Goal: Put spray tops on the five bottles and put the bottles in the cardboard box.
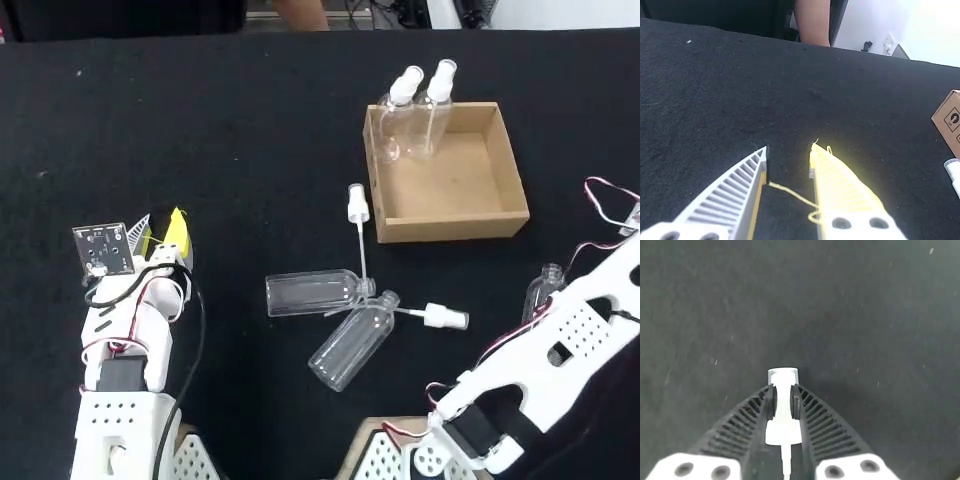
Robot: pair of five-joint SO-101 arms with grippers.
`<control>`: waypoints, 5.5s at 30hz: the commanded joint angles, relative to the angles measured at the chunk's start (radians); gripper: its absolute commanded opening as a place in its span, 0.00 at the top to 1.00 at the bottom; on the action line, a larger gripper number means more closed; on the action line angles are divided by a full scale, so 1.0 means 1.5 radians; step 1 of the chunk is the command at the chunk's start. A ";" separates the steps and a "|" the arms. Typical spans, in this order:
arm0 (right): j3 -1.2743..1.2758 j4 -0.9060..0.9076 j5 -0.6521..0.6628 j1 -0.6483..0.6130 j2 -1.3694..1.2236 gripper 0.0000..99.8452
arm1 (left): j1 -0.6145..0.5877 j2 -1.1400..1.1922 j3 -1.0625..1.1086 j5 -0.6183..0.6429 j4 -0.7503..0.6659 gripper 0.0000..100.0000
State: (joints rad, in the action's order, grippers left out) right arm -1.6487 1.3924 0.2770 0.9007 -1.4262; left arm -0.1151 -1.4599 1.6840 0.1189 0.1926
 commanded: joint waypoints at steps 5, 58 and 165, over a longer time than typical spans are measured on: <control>-0.013 0.132 -0.002 -0.021 0.091 0.81 | -0.001 -0.008 0.016 0.004 -0.001 0.86; 1.051 0.151 0.005 -0.326 1.122 0.99 | -0.006 -0.008 0.016 0.004 0.001 0.86; 1.121 0.050 0.110 -0.092 0.705 0.76 | -0.024 0.521 -0.388 -0.010 0.239 0.86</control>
State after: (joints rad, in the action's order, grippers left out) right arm 0.0008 1.4722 0.4120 0.7503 -0.3798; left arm -0.1672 -0.6805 1.1638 0.1066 0.5485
